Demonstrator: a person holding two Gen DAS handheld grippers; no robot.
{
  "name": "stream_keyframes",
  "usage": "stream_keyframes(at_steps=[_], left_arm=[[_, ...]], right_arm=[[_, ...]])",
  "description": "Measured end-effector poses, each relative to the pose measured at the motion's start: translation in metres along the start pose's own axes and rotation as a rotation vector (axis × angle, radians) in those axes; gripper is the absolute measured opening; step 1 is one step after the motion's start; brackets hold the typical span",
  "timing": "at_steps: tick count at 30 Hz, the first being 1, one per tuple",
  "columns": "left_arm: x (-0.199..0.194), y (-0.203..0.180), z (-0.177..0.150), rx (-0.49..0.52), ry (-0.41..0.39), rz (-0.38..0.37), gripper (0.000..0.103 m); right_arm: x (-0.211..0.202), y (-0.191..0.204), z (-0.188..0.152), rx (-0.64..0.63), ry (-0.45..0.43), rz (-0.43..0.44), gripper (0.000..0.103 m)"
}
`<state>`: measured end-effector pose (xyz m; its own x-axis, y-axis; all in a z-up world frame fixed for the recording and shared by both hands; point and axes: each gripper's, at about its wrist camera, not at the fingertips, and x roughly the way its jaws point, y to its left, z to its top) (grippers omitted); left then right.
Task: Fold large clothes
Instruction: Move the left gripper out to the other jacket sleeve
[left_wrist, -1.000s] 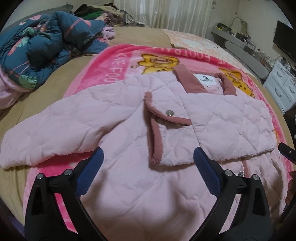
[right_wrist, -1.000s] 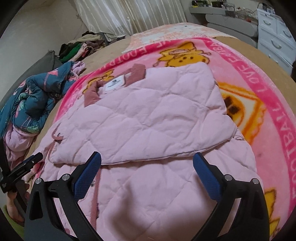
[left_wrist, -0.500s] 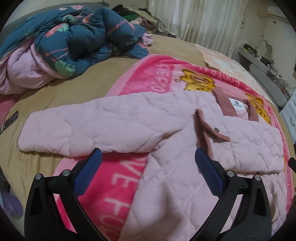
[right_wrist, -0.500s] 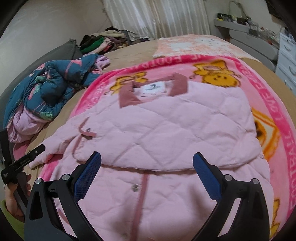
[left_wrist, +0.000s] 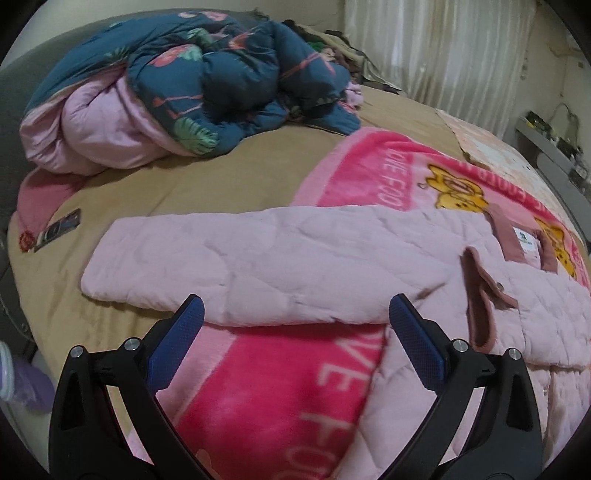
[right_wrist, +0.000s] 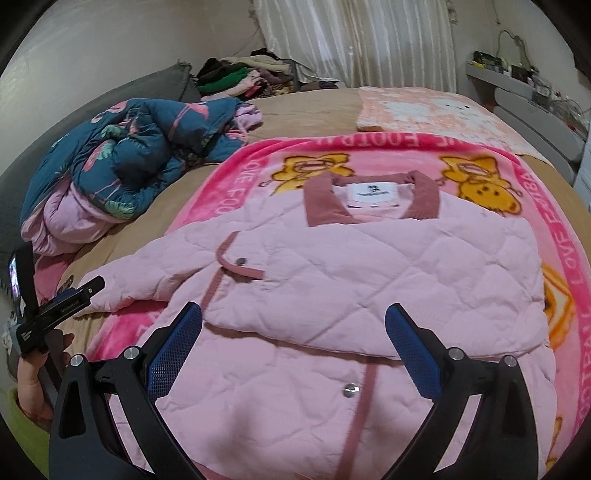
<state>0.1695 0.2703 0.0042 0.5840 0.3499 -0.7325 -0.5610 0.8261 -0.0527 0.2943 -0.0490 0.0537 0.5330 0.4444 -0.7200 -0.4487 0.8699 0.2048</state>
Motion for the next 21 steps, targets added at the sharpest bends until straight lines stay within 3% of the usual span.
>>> stream_keyframes(at_steps=[21], left_arm=[[0.021,0.078,-0.001,-0.21,0.026,0.089,0.094]], right_arm=[[0.043,0.096,0.018,-0.149,0.029,0.095,0.099]])
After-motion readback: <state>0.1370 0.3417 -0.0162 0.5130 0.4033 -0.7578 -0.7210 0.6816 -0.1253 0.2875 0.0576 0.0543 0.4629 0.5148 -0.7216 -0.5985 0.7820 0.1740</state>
